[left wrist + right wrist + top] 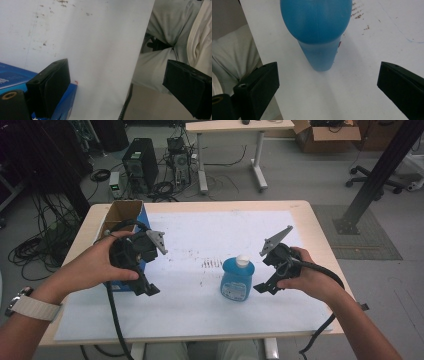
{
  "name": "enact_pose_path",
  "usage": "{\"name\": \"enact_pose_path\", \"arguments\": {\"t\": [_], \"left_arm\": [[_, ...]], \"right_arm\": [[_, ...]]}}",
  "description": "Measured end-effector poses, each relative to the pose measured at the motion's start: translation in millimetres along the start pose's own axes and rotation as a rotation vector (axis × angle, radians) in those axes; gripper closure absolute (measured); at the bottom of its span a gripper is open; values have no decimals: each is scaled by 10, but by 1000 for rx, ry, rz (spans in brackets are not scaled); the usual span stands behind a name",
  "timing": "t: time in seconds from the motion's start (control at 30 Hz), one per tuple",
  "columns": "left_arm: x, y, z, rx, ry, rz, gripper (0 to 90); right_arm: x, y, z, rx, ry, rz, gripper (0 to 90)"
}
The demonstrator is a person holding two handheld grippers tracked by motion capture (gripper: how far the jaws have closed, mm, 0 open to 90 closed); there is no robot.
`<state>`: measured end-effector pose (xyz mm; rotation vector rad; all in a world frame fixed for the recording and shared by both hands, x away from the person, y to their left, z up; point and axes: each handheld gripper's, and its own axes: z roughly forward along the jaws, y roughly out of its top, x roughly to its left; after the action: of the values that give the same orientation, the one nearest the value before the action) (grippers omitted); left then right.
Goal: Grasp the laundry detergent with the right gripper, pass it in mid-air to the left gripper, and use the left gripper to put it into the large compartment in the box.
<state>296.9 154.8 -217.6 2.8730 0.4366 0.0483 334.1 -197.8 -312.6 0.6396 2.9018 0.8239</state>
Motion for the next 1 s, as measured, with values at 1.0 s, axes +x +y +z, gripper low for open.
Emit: {"name": "enact_pose_path", "arguments": {"t": [1.0], "left_arm": [[16,-4,34,-6,-5,-6,76]], "right_arm": [[11,-188,226,-163,5,0,37]]}}
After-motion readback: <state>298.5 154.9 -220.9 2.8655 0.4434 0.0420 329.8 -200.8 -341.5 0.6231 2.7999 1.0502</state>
